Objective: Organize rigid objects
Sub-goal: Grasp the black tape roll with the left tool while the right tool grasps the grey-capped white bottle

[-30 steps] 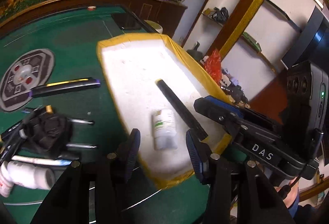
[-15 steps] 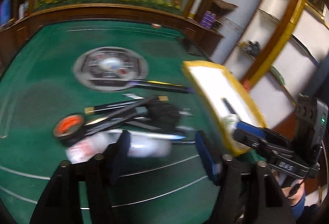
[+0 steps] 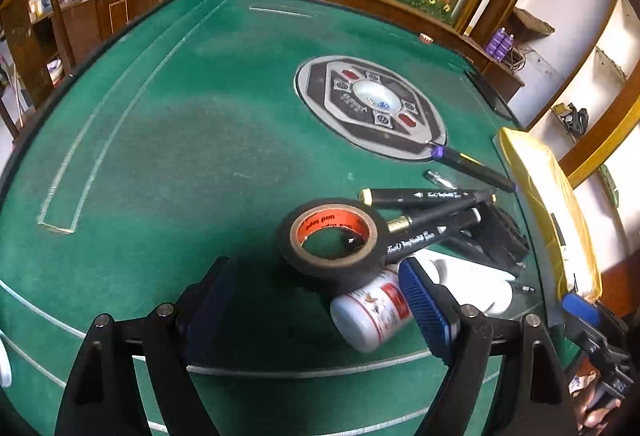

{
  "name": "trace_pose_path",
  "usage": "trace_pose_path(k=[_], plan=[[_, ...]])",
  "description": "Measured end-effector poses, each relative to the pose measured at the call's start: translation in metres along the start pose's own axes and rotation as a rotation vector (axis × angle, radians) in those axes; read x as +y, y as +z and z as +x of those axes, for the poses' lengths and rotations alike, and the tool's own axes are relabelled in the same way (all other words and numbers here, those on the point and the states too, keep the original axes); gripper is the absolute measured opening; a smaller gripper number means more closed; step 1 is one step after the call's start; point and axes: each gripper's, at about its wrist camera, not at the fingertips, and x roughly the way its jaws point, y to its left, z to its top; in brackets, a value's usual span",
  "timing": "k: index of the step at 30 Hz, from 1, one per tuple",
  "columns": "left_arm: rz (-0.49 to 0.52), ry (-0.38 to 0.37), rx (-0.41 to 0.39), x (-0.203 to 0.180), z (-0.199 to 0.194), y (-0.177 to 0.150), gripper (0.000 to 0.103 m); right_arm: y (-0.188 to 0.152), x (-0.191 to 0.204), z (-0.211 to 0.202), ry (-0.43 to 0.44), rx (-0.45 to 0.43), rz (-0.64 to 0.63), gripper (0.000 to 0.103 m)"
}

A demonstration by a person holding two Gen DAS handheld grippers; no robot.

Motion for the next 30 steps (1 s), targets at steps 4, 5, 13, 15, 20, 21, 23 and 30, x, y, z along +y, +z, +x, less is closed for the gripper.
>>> trace_pose_path(k=[4,5,13,15,20,21,23,30], plan=[[-0.008,0.018,0.002,0.0,0.015,0.009,0.088,0.0,0.0,0.0,-0.005,0.005,0.002,0.045],[-0.017,0.024,0.006,0.002,0.019,0.009,0.088,0.001,0.0,0.001,-0.005,0.007,0.003,0.045],[-0.02,-0.019,-0.022,0.008,0.006,0.002,0.066,0.007,0.01,0.011,0.011,0.033,-0.036,0.045],[-0.025,-0.025,-0.026,0.013,-0.003,-0.006,0.066,0.009,0.014,0.017,0.022,0.052,-0.06,0.045],[-0.021,-0.01,-0.043,0.026,-0.032,-0.037,0.066,0.023,0.034,0.041,0.068,0.104,-0.169,0.045],[-0.025,-0.01,-0.045,0.028,-0.036,-0.043,0.066,0.028,0.041,0.048,0.067,0.107,-0.209,0.045],[-0.039,-0.012,-0.035,0.032,-0.039,-0.053,0.066,0.035,0.049,0.059,0.084,0.113,-0.259,0.045],[-0.005,0.027,-0.071,0.028,-0.04,-0.063,0.066,0.048,0.064,0.11,0.116,0.186,-0.339,0.046]])
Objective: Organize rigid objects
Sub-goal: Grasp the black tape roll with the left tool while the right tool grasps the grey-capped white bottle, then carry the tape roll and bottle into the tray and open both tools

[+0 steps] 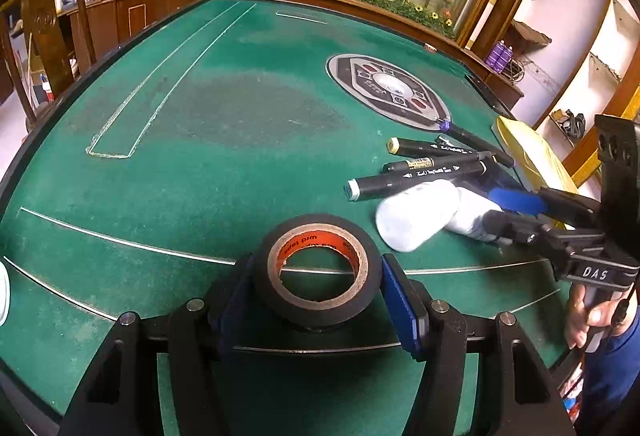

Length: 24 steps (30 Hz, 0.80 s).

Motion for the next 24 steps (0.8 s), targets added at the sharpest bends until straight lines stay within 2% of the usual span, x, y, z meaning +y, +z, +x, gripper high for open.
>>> trace_pose_path(k=[7,11,12,13,15,22,24], plan=[[0.021,0.026,-0.013,-0.003,0.001,-0.002,0.066,-0.015,0.033,0.007,-0.022,0.037,-0.082,0.045],[0.032,0.043,-0.016,-0.006,0.001,-0.004,0.066,-0.011,0.043,0.017,-0.084,0.028,-0.119,0.045],[0.033,0.043,-0.019,-0.006,0.0,-0.004,0.066,-0.011,0.044,0.018,-0.084,0.026,-0.114,0.044],[0.034,0.042,-0.022,-0.006,0.0,-0.005,0.066,-0.012,0.044,0.019,-0.089,0.028,-0.104,0.034],[0.028,0.035,-0.028,-0.004,-0.002,-0.007,0.066,-0.015,0.042,0.018,-0.088,0.029,-0.074,0.034],[0.053,0.022,-0.078,-0.01,-0.011,-0.012,0.066,-0.029,0.032,-0.016,-0.045,-0.056,0.044,0.034],[0.05,-0.019,-0.079,-0.014,-0.014,-0.013,0.066,-0.033,0.031,-0.022,-0.026,-0.072,0.061,0.034]])
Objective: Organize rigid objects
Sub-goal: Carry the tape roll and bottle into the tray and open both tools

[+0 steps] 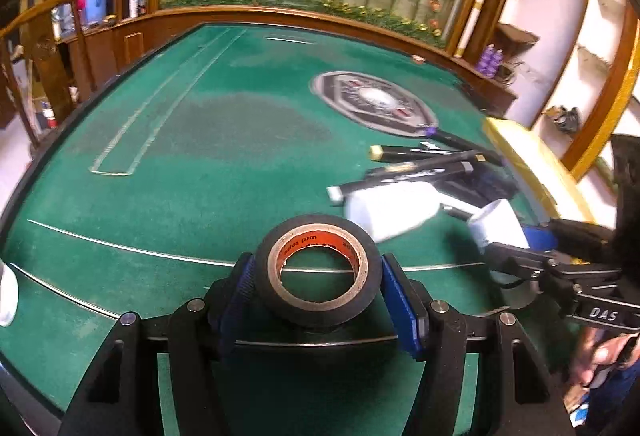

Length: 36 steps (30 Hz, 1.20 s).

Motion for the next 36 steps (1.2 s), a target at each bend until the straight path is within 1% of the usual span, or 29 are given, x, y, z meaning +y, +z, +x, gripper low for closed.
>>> trace_pose_path(k=[1,5,9,15,17,21,26,28,29,32,34,36], plan=[[0.0,-0.018,0.004,-0.004,-0.001,0.0,0.066,-0.003,-0.002,-0.004,0.006,-0.011,0.014,0.034],[0.049,-0.031,-0.011,-0.023,-0.008,0.006,0.066,-0.006,-0.008,-0.017,0.031,-0.049,0.056,0.034],[0.064,-0.074,-0.018,-0.042,-0.016,0.015,0.066,-0.006,-0.02,-0.029,0.058,-0.08,0.108,0.034],[0.141,-0.125,-0.024,-0.086,-0.02,0.03,0.066,-0.009,-0.044,-0.056,0.06,-0.152,0.182,0.034],[0.163,-0.147,-0.022,-0.101,-0.02,0.034,0.066,-0.011,-0.057,-0.07,0.036,-0.186,0.212,0.033],[0.233,-0.195,-0.018,-0.143,-0.015,0.041,0.066,-0.021,-0.089,-0.099,-0.017,-0.248,0.284,0.033],[0.302,-0.267,0.022,-0.204,0.002,0.046,0.066,-0.04,-0.133,-0.136,-0.102,-0.307,0.385,0.033],[0.327,-0.281,0.032,-0.225,0.009,0.047,0.066,-0.048,-0.15,-0.15,-0.143,-0.332,0.427,0.033],[0.345,-0.289,0.035,-0.237,0.013,0.048,0.066,-0.052,-0.155,-0.154,-0.157,-0.335,0.439,0.033],[0.373,-0.301,0.059,-0.265,0.027,0.051,0.066,-0.063,-0.177,-0.167,-0.249,-0.343,0.484,0.033],[0.386,-0.307,0.073,-0.281,0.038,0.054,0.066,-0.069,-0.189,-0.171,-0.311,-0.328,0.5,0.034],[0.397,-0.309,0.097,-0.295,0.053,0.057,0.066,-0.074,-0.204,-0.17,-0.349,-0.309,0.529,0.034]])
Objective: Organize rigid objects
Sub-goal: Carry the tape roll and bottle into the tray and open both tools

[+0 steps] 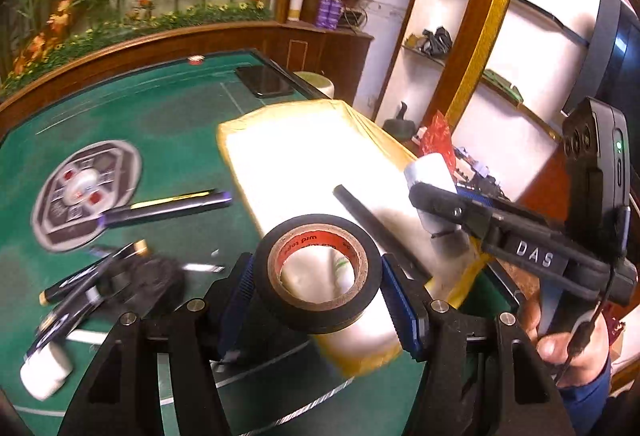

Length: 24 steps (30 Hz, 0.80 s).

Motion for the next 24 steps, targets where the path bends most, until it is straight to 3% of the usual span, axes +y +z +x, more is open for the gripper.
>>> trace_pose_path(k=[10,24], plan=[[-0.004,0.082,0.105,-0.012,0.066,0.018,0.065,0.005,-0.027,0.027,-0.104,0.099,-0.026,0.034],[0.031,0.122,0.073,-0.011,0.073,0.018,0.066,0.004,-0.018,0.035,-0.154,0.113,-0.07,0.034]])
